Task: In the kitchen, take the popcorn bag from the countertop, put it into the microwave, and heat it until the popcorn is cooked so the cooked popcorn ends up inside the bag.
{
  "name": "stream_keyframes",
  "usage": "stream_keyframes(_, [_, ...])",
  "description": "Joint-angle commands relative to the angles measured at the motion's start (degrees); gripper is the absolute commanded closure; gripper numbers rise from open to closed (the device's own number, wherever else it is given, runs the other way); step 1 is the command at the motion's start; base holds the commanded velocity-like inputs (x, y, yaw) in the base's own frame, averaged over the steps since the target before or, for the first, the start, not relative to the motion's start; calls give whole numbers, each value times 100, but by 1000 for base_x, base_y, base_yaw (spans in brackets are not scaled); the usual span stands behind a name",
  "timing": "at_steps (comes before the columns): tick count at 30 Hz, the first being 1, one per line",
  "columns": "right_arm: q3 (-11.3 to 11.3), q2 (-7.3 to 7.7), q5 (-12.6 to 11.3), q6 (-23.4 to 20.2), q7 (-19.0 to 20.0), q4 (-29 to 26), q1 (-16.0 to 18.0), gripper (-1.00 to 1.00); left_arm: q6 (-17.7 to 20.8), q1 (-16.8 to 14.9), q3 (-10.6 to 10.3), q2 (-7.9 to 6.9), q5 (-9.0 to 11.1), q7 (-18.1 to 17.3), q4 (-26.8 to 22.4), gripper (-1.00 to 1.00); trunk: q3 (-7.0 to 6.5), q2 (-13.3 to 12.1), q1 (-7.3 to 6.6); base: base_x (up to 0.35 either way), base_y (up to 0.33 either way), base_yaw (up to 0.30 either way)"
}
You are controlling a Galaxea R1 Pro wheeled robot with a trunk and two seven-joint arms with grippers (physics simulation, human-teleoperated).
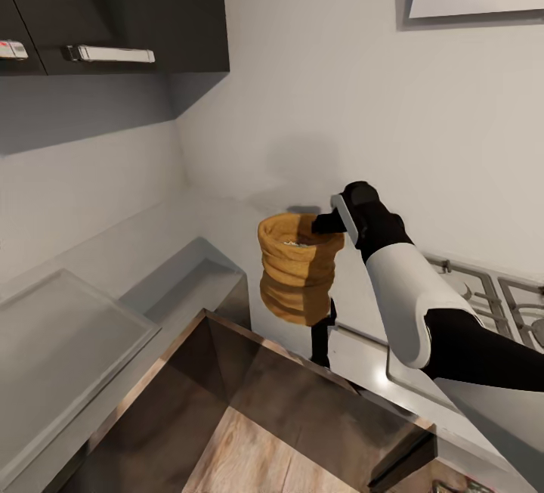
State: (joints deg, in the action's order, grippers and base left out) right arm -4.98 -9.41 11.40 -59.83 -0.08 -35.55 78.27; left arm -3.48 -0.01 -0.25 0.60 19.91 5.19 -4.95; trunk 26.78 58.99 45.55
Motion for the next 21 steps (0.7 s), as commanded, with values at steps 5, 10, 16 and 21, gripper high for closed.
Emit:
stream_keyframes(5, [-38,-8,20,-17,-1,-4,4,-100,-13,0,41,2,43,17,1,-100,6,4,0,-156,0,0])
stream_keyframes(10, [-42,93,20,-17,-7,-3,4,-100,-13,0,50,2,54,17,-3,-100,6,4,0,-88,0,0])
stream_keyframes(16, [-54,115,18,-17,-18,4,4,-100,-13,0,51,2,56,17,2,-100,6,4,0,-4,0,0])
stream_keyframes(21, [-71,118,13,-17,-18,145,4,-100,-13,0,47,2,54,17,2,-100,6,4,0,0,0,0])
